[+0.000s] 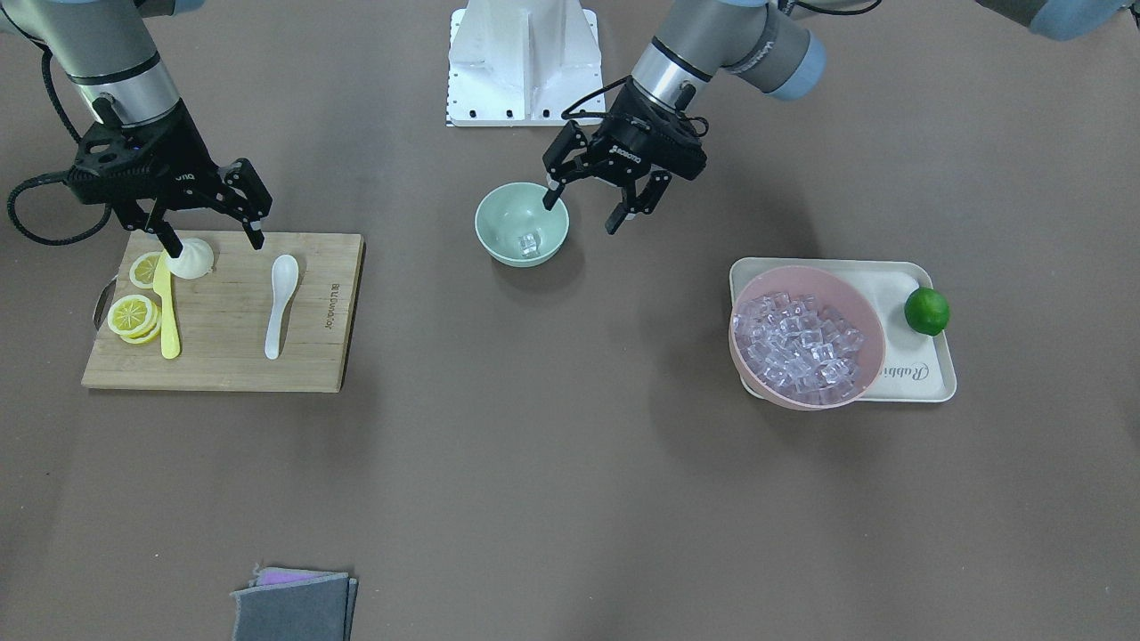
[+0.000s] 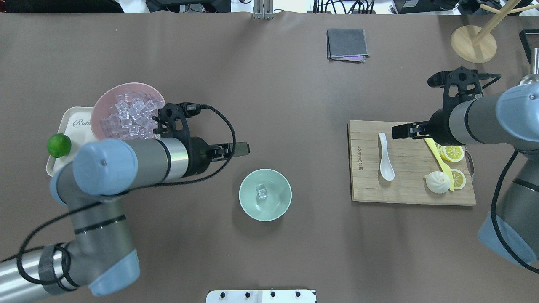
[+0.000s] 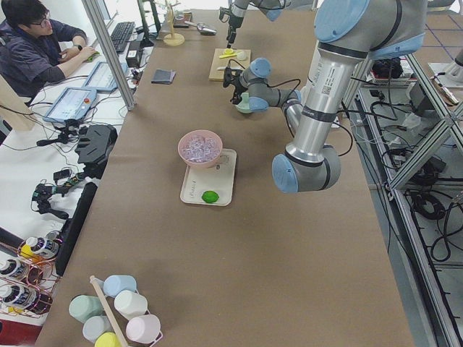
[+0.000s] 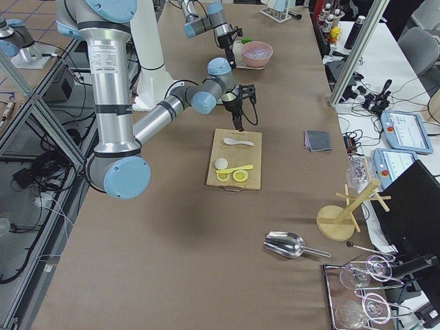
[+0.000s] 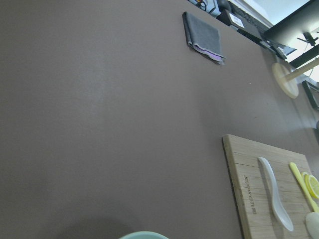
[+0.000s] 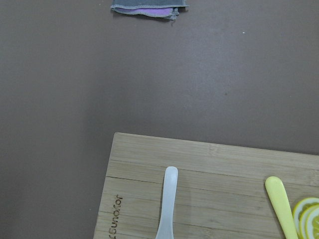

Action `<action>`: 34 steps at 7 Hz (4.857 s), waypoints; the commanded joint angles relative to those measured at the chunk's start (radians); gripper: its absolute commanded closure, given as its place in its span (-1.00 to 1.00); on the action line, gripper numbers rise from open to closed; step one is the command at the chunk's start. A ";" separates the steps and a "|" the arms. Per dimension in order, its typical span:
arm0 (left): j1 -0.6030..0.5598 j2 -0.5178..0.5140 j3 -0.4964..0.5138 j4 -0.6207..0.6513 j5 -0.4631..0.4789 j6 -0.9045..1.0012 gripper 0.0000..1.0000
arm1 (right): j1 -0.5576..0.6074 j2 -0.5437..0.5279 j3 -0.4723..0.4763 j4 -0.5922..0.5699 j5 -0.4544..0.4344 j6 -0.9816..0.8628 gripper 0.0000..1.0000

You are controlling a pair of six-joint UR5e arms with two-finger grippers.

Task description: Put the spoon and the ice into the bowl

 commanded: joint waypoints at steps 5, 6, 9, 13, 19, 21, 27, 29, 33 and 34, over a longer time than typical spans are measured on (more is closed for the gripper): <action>-0.584 0.345 -0.080 0.441 -0.362 0.945 -0.97 | -0.033 0.005 -0.073 0.002 -0.055 0.018 -0.96; -0.719 0.383 -0.008 0.437 -0.400 1.121 -0.97 | -0.037 0.024 -0.087 0.002 -0.055 0.044 -0.93; -1.034 0.385 0.198 0.465 -0.515 1.595 -0.97 | -0.053 0.056 -0.174 0.046 -0.058 0.066 -0.91; -1.050 0.411 0.195 0.453 -0.516 1.600 -0.97 | -0.144 0.056 -0.307 0.247 -0.184 0.216 -0.53; -1.050 0.439 0.195 0.424 -0.516 1.599 -0.97 | -0.191 0.044 -0.305 0.245 -0.258 0.279 0.30; -1.050 0.439 0.196 0.424 -0.516 1.599 -0.97 | -0.196 0.051 -0.304 0.245 -0.259 0.307 0.73; -1.053 0.438 0.192 0.424 -0.519 1.586 -0.97 | -0.310 0.327 -0.175 -0.165 -0.367 0.723 1.00; -1.055 0.438 0.192 0.424 -0.519 1.586 -0.97 | -0.452 0.503 -0.187 -0.404 -0.503 0.939 1.00; -1.055 0.439 0.198 0.424 -0.519 1.588 -0.97 | -0.531 0.617 -0.302 -0.469 -0.605 1.037 0.56; -1.053 0.438 0.198 0.424 -0.519 1.586 -0.97 | -0.531 0.618 -0.301 -0.472 -0.623 1.022 -0.52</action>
